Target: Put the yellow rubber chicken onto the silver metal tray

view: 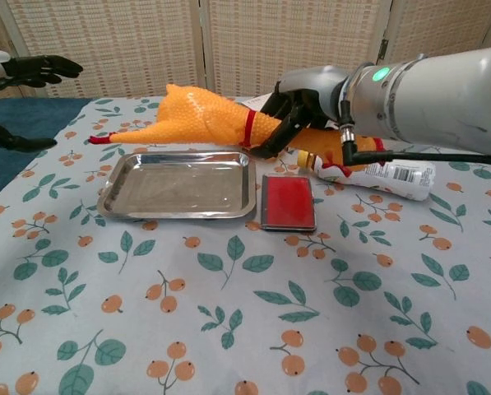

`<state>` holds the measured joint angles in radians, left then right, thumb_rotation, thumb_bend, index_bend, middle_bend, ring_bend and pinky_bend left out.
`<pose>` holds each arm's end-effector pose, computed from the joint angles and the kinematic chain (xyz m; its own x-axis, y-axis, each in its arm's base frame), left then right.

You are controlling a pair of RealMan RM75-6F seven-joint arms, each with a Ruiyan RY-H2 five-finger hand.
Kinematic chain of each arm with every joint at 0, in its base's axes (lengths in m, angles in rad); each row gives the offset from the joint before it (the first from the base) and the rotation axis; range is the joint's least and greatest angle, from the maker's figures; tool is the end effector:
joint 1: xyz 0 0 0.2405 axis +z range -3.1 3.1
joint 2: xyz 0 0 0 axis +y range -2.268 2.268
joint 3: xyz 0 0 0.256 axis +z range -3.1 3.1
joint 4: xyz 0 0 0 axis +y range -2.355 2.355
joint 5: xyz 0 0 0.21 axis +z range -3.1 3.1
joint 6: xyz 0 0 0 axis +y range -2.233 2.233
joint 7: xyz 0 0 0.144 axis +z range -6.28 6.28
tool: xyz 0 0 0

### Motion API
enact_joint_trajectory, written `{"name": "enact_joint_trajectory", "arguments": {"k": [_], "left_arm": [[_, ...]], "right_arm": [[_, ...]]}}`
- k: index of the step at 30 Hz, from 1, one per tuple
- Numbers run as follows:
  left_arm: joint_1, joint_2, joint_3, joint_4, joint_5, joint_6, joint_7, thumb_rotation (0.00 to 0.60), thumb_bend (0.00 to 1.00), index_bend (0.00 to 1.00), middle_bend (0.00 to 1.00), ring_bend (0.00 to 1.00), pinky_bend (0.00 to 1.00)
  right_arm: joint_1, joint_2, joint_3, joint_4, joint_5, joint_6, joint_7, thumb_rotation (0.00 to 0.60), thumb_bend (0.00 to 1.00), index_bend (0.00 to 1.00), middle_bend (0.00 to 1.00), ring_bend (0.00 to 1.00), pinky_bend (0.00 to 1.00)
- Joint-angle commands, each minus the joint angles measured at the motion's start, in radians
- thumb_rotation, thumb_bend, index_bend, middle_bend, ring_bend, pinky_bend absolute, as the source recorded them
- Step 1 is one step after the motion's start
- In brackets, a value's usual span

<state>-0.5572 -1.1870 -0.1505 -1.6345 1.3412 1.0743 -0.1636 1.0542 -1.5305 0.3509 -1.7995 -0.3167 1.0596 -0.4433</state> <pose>-0.2056 0.3211 0.1011 0.1873 0.2233 0.9566 0.9524 -0.2797 -0.1212 -0.0360 -0.3467 -0.0153 0.0263 -0.5015 0.8648 -0.9975 -0.0704 -0.0105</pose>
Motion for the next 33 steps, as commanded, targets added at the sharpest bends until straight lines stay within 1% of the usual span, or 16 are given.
{"name": "enact_joint_trajectory", "arguments": {"k": [1, 4, 7, 11, 14, 18, 21, 23, 24, 26, 28, 30, 33], "left_arm": [[0.028, 0.032, 0.004, 0.035, -0.003, 0.009, -0.060, 0.600, 0.30, 0.00, 0.00, 0.00, 0.00], [0.041, 0.043, 0.012, 0.042, 0.014, 0.010, -0.119, 0.600, 0.30, 0.00, 0.00, 0.00, 0.00], [0.054, 0.046, 0.030, 0.046, 0.054, 0.027, -0.147, 0.600, 0.30, 0.00, 0.00, 0.00, 0.00], [0.064, 0.044, 0.052, 0.045, 0.082, 0.032, -0.154, 0.600, 0.30, 0.00, 0.00, 0.00, 0.00], [0.066, 0.044, 0.056, 0.046, 0.090, 0.033, -0.157, 0.600, 0.30, 0.00, 0.00, 0.00, 0.00], [0.070, 0.041, 0.060, 0.054, 0.097, 0.039, -0.149, 0.600, 0.30, 0.00, 0.00, 0.00, 0.00], [0.070, 0.043, 0.059, 0.060, 0.098, 0.038, -0.167, 0.600, 0.30, 0.00, 0.00, 0.00, 0.00], [0.068, 0.041, 0.057, 0.070, 0.095, 0.032, -0.182, 0.600, 0.30, 0.00, 0.00, 0.00, 0.00], [0.067, 0.041, 0.057, 0.074, 0.095, 0.028, -0.188, 0.600, 0.30, 0.00, 0.00, 0.00, 0.00], [0.065, 0.039, 0.057, 0.082, 0.095, 0.023, -0.197, 0.600, 0.30, 0.00, 0.00, 0.00, 0.00], [0.064, 0.039, 0.057, 0.085, 0.095, 0.022, -0.200, 0.600, 0.30, 0.00, 0.00, 0.00, 0.00], [0.063, 0.037, 0.057, 0.092, 0.094, 0.017, -0.206, 0.600, 0.30, 0.00, 0.00, 0.00, 0.00], [0.059, 0.032, 0.059, 0.107, 0.098, 0.009, -0.224, 0.600, 0.30, 0.00, 0.00, 0.00, 0.00]], "right_arm": [[-0.014, -0.003, 0.001, 0.037, -0.017, -0.018, 0.029, 0.600, 0.31, 0.91, 0.65, 0.79, 1.00], [-0.013, -0.031, 0.004, 0.080, -0.023, -0.039, 0.053, 0.600, 0.31, 0.91, 0.65, 0.79, 1.00], [0.010, -0.089, -0.009, 0.155, -0.034, -0.033, 0.035, 0.600, 0.31, 0.91, 0.65, 0.78, 1.00], [0.052, -0.207, -0.011, 0.293, -0.044, -0.034, 0.015, 0.600, 0.31, 0.91, 0.65, 0.76, 1.00], [0.087, -0.292, -0.008, 0.402, -0.060, -0.036, -0.006, 0.600, 0.31, 0.91, 0.65, 0.74, 1.00], [0.121, -0.376, 0.005, 0.525, -0.097, -0.026, -0.026, 0.600, 0.31, 0.91, 0.65, 0.70, 1.00], [0.136, -0.428, 0.017, 0.605, -0.141, -0.020, -0.029, 0.600, 0.30, 0.87, 0.65, 0.65, 1.00], [0.139, -0.449, 0.022, 0.641, -0.177, -0.019, -0.022, 0.600, 0.30, 0.81, 0.65, 0.61, 0.97], [0.138, -0.455, 0.023, 0.652, -0.191, -0.024, -0.017, 0.600, 0.30, 0.76, 0.62, 0.57, 0.94], [0.135, -0.462, 0.024, 0.668, -0.212, -0.035, -0.007, 0.600, 0.30, 0.70, 0.57, 0.51, 0.89], [0.134, -0.464, 0.026, 0.673, -0.219, -0.039, -0.004, 0.600, 0.30, 0.68, 0.54, 0.48, 0.86], [0.133, -0.469, 0.028, 0.686, -0.234, -0.045, -0.001, 0.600, 0.30, 0.65, 0.50, 0.43, 0.81], [0.139, -0.498, 0.044, 0.746, -0.239, -0.077, 0.001, 0.600, 0.30, 0.63, 0.47, 0.40, 0.75]]}}
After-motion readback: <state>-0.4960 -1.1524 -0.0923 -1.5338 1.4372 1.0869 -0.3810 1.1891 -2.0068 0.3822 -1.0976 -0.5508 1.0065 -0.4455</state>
